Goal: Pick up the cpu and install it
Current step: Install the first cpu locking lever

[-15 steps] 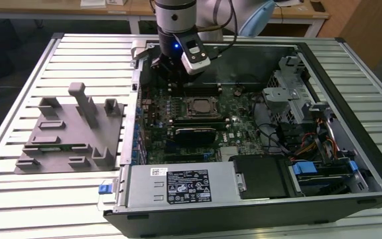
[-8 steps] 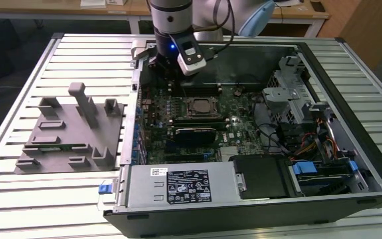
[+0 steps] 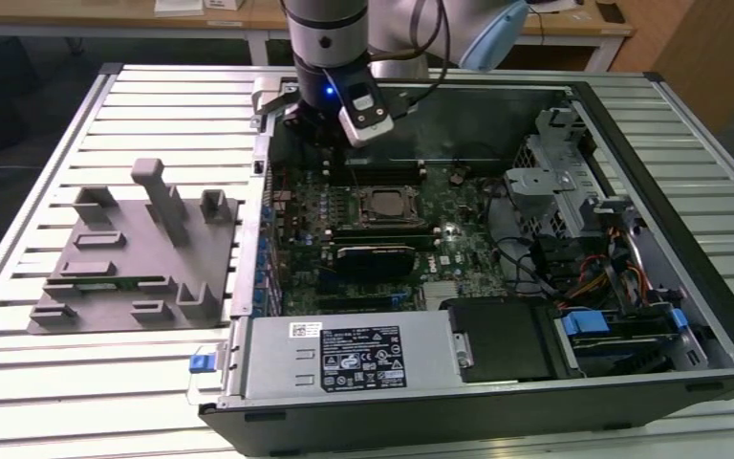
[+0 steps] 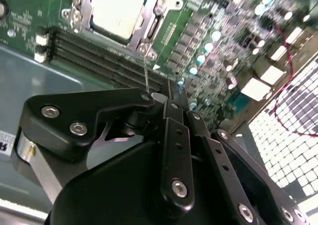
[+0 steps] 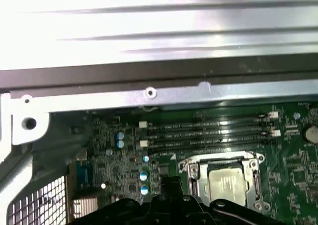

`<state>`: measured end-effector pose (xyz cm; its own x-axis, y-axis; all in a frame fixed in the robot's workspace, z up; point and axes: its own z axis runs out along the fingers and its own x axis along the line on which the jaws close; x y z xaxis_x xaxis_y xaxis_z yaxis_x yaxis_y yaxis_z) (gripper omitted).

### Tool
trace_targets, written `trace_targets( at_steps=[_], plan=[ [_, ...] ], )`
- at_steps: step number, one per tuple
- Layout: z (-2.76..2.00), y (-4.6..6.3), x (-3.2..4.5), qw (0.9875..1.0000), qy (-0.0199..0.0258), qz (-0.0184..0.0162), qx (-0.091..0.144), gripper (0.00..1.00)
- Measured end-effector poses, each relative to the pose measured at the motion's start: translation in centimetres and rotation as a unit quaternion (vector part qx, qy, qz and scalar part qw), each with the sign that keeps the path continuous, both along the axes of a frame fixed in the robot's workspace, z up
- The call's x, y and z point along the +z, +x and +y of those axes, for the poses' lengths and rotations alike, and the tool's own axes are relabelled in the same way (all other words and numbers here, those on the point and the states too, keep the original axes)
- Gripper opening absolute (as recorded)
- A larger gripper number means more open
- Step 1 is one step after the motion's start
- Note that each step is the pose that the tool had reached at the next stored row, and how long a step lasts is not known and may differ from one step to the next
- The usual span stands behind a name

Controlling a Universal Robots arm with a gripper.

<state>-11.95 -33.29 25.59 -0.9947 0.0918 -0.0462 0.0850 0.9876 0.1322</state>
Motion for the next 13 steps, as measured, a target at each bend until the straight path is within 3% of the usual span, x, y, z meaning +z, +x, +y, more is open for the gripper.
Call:
trace_targets(
  at_steps=[6,8,13],
  plan=[
    [0.0,-0.08,0.0,0.9997,0.0247,-0.0001,0.001,0.11],
    [0.0,-0.09,0.0,0.9995,0.0309,0.0,0.002,0.11],
    [0.0,-0.07,0.0,0.9995,0.031,0.0,0.002,0.11]
  ],
)
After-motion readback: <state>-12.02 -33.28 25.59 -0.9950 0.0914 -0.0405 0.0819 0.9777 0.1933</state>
